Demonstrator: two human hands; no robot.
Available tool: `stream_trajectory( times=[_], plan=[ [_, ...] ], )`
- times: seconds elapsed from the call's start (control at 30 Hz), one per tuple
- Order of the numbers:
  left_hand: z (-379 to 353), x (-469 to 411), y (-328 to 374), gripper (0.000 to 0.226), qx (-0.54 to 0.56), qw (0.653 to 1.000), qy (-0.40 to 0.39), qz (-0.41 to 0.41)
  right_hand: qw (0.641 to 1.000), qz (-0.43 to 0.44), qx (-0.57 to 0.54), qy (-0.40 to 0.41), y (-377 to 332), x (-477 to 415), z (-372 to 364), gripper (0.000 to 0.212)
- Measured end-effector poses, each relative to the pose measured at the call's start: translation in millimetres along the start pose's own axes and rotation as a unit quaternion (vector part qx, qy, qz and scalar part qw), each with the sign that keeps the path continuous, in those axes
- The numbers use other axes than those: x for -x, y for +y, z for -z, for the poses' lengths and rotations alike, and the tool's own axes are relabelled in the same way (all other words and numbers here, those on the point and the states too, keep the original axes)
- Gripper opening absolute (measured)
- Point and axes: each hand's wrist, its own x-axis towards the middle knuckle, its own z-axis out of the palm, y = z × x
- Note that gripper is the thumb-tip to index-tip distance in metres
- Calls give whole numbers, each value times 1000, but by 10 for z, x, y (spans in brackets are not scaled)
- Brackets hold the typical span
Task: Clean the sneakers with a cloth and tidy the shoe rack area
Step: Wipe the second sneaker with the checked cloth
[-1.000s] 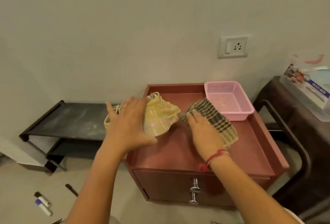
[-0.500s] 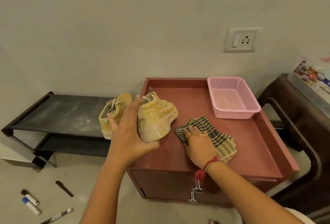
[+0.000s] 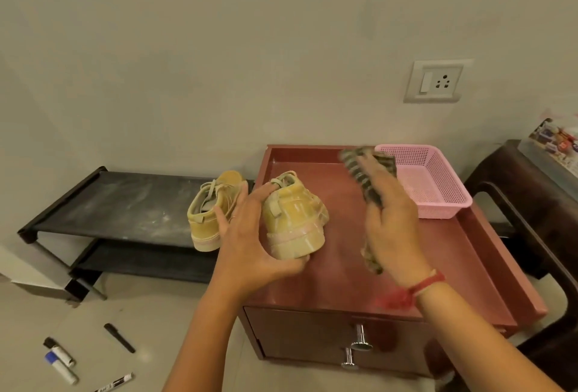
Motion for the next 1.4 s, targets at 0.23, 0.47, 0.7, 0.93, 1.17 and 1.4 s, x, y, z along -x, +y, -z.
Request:
stream_trajectory(
  times=[0.23, 0.47, 0.7, 0.93, 1.17, 1.4],
  plan=[
    [25, -41, -55, 99, -23, 999, -17, -44, 862, 393, 199, -249, -142, 226, -219, 45],
    [37, -86, -60, 99, -19, 999, -22, -33, 915, 311, 167, -194, -121, 134, -173, 43],
    [63, -70, -111, 103, -26, 999, -22, -29, 923, 296, 177, -168, -99, 27, -202, 44],
    [44, -62, -92, 109, -27, 998, -28, -44, 879, 391, 201, -182, -210, 89, -258, 33],
    [37, -68, -155, 104, -11, 997, -31, -67, 875, 396, 192, -203, -265, 255, -331, 38],
    [66, -34, -216, 94, -11, 998, -21, -56, 890, 385, 161, -184, -348, 366, -478, 37]
  ],
)
